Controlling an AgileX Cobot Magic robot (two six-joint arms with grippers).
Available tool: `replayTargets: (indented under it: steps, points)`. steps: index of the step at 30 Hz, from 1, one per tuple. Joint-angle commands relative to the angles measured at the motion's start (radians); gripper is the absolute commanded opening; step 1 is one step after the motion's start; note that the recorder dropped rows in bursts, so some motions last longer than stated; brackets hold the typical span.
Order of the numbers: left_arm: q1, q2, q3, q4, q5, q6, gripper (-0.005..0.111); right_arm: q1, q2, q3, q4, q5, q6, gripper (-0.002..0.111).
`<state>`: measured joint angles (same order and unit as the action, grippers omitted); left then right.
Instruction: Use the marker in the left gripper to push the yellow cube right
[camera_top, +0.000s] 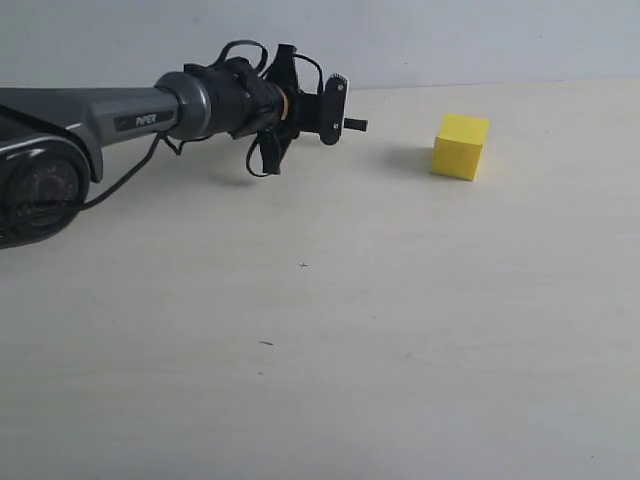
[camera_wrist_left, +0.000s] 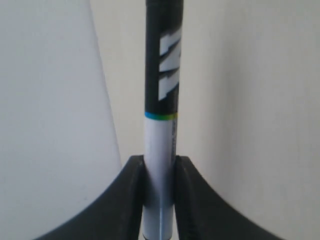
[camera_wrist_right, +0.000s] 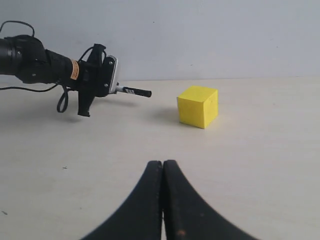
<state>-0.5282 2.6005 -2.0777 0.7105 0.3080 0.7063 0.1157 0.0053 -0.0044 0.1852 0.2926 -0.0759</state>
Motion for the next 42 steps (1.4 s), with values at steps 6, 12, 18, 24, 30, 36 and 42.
replayTargets:
  steps: [6,12,18,24,30,36,42]
  points:
    - [-0.038,-0.216,0.275,-0.008,0.203,-0.261,0.0,0.001,-0.005,0.004,-0.001,-0.007,-0.001,0.0]
    - [-0.164,-0.314,0.457,0.177,0.438,-0.539,0.0,0.001,-0.005,0.004,-0.001,-0.007,-0.001,0.0]
    - [-0.419,-0.37,0.501,0.164,0.605,-0.946,0.0,0.001,-0.005,0.004,-0.001,-0.007,-0.001,0.0]
    - [-0.454,-0.273,0.22,0.11,0.631,-1.084,0.0,0.001,-0.005,0.004,-0.001,-0.007,-0.001,0.0]
    - [-0.449,-0.074,-0.084,0.055,0.796,-0.998,0.0,0.001,-0.005,0.004,-0.001,-0.007,-0.001,0.0]
    - [-0.435,0.054,-0.276,0.051,0.856,-1.01,0.0,0.001,-0.005,0.004,-0.001,-0.007,-0.001,0.0]
    - [-0.413,0.124,-0.38,0.018,0.875,-0.996,0.0,0.001,-0.005,0.004,-0.001,-0.007,-0.001,0.0]
